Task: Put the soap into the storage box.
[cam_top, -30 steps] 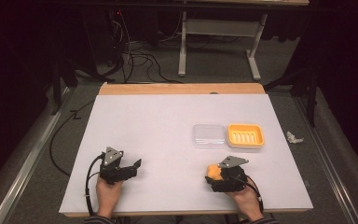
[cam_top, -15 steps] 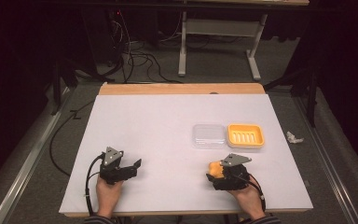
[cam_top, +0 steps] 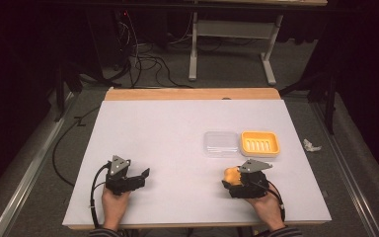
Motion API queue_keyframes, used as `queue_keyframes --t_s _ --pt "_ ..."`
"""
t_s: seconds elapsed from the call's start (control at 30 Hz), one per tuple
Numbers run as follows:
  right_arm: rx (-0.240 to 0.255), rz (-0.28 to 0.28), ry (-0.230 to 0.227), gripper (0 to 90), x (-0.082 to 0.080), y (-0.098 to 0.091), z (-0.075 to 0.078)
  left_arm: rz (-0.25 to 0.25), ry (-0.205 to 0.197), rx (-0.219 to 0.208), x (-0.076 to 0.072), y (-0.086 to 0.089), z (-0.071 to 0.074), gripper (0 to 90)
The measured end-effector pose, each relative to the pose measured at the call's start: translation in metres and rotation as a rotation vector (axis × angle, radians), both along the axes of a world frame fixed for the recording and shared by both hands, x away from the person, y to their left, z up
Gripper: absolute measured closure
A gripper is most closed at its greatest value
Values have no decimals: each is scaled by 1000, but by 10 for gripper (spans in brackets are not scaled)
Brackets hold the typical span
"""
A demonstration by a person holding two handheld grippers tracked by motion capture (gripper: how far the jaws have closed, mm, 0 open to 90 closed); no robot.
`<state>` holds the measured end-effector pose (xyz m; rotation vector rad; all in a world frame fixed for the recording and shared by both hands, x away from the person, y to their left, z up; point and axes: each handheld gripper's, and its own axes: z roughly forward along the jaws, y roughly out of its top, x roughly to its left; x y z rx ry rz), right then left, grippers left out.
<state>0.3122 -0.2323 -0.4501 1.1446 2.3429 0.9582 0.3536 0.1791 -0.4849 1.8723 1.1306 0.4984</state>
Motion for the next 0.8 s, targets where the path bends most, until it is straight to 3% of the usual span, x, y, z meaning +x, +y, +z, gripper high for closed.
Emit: queue_keyframes --t_s 0.8 --pt "9 -66 -24 263 5 -25 15 3 1 0 0 -1 0 187"
